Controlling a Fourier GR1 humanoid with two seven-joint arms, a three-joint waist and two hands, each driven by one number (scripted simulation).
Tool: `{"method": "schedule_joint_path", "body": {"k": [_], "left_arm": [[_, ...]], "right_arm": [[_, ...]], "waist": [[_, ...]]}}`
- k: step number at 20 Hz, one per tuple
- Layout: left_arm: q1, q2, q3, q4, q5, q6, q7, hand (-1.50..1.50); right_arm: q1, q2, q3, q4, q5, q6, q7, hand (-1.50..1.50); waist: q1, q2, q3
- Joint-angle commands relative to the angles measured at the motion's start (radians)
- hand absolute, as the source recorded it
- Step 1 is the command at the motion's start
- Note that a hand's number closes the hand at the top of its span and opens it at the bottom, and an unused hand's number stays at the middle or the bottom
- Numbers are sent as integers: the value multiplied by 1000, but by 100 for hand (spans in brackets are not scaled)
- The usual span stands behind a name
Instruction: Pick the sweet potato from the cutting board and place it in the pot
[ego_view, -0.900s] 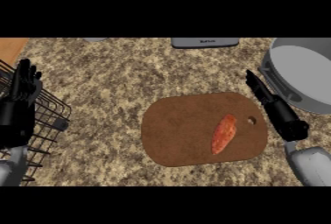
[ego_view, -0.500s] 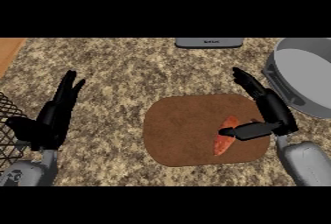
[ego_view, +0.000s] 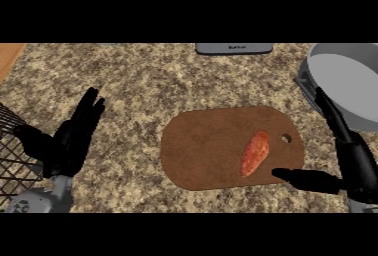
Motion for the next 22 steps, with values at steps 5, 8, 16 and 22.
{"method": "schedule_joint_path", "body": {"k": [5, 8, 16, 22], "left_arm": [[21, -2, -6, -48, -19, 23, 43, 0], [-33, -23, -27, -28, -35, 22, 64, 0], [-74, -8, 7, -66, -29, 7, 136, 0], [17, -40, 11, -49, -53, -38, 43, 0]], "right_arm": [[106, -316, -85, -387, 41, 190, 427, -150], [69, -396, -130, -439, -16, 293, 583, -150], [-114, -454, -110, -463, -203, 455, 982, -150], [-273, -323, 52, -384, -136, 468, 1154, -150]], "waist": [[3, -1, -4], [14, 7, -2], [44, 12, 0], [48, 12, 0]]}}
